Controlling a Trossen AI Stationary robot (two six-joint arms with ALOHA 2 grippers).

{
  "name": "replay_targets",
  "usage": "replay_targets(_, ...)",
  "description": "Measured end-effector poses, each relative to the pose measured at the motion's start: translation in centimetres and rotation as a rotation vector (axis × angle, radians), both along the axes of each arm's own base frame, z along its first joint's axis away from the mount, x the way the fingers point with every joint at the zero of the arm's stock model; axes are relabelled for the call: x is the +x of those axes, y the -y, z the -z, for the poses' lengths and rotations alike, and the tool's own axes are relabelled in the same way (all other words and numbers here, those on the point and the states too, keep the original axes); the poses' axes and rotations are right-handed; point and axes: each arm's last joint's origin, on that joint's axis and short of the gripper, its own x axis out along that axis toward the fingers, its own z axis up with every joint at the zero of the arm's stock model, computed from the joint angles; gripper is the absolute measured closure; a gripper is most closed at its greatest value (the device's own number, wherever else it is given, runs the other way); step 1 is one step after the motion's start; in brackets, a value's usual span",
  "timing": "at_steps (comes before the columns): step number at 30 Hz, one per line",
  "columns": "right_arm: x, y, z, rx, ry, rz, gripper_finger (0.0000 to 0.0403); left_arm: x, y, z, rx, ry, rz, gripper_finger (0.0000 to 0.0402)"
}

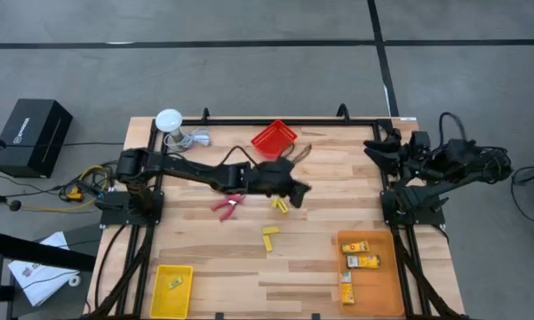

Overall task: Pick & Place School Supplies
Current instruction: Put the yellow eraser into the yellow bin

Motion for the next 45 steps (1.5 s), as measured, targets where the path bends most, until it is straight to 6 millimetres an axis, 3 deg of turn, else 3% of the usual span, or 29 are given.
replay_targets(7, -1.0, 0.3, -0.9, -0.050, 0.027, 0.025, 0.0276, -0.4, -1.7, -3.0, 0.225, 0.134, -0.125, 0.0343)
replay_targets(13, -1.2, 0.4, -0.9, -0.051, 0.027, 0.029, 0.0276, -0.7, -3.3, -3.9, 0.246, 0.175, -0.114, 0.0356)
replay_targets(18, -1.3, 0.5, -0.9, -0.029, 0.034, 0.049, 0.0276, -0.9, -4.4, -3.3, 0.268, 0.143, -0.144, 0.0371)
replay_targets(22, -1.3, 0.5, -0.9, -0.017, 0.038, 0.075, 0.0276, -1.2, -5.5, -1.9, 0.140, 0.135, -0.080, 0.0376)
replay_targets(27, -1.4, 0.6, -1.0, -0.011, 0.046, 0.077, 0.0276, -1.9, -6.6, 0.3, 0.041, 0.089, 0.033, 0.0344)
replay_targets(34, -1.4, 0.6, -1.0, -0.001, 0.042, 0.090, 0.0276, -2.4, -4.7, 2.3, -0.054, -0.022, 0.165, 0.0217)
replay_targets(37, -1.4, 0.6, -0.9, -0.003, 0.038, 0.090, 0.0276, -2.8, -3.6, 3.2, -0.070, -0.124, 0.187, 0.0183)
replay_targets(40, -1.3, 0.6, -0.9, -0.005, 0.033, 0.090, 0.0276, -3.1, -2.6, 3.8, -0.078, -0.190, 0.211, 0.0181)
replay_targets(45, -1.2, 0.6, -0.3, -0.026, -0.028, 0.089, 0.0276, -3.5, -1.2, 4.4, -0.068, -0.275, 0.205, 0.0212)
